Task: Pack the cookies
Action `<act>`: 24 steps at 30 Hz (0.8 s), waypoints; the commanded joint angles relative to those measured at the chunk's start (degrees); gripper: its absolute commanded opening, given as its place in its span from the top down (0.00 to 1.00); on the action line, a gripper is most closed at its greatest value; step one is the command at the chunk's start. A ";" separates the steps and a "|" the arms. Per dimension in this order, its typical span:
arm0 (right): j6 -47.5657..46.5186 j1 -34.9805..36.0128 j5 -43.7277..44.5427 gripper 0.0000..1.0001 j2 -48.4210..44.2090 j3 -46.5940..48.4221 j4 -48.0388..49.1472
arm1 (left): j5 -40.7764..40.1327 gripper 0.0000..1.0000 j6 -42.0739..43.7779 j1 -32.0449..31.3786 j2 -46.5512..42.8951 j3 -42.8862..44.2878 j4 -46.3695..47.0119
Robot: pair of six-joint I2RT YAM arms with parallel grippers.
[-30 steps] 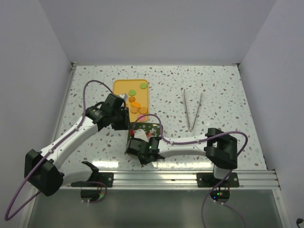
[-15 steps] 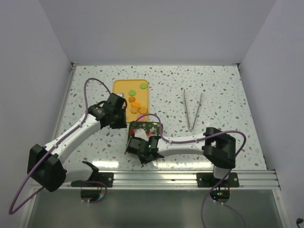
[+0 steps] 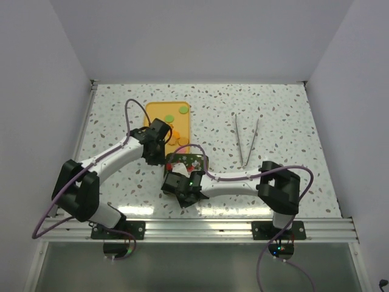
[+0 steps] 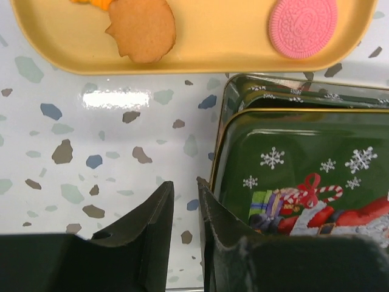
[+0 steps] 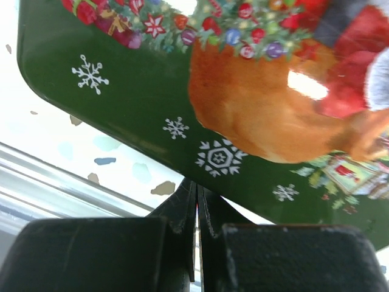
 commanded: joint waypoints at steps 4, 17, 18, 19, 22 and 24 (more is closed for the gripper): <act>-1.43 -1.88 0.08 1.00 1.77 2.42 0.61 | -1.31 0.74 2.33 0.31 5.50 4.97 4.02; -2.49 -3.28 -1.06 1.00 4.06 4.79 0.35 | -1.22 0.73 3.12 0.31 10.42 12.35 4.28; -2.31 -3.55 -1.06 1.00 4.23 5.06 0.26 | -0.70 0.73 3.30 0.31 10.60 12.44 4.63; -2.05 -3.64 -0.97 1.00 4.49 5.67 0.26 | -0.43 0.73 3.39 0.31 10.78 12.53 4.72; -0.91 -3.90 -0.79 1.00 4.93 6.99 0.79 | 0.01 0.72 3.39 0.40 11.39 13.15 5.16; -0.38 -3.99 0.43 1.00 5.46 7.95 0.35 | 0.01 0.71 3.65 0.49 11.57 13.85 4.99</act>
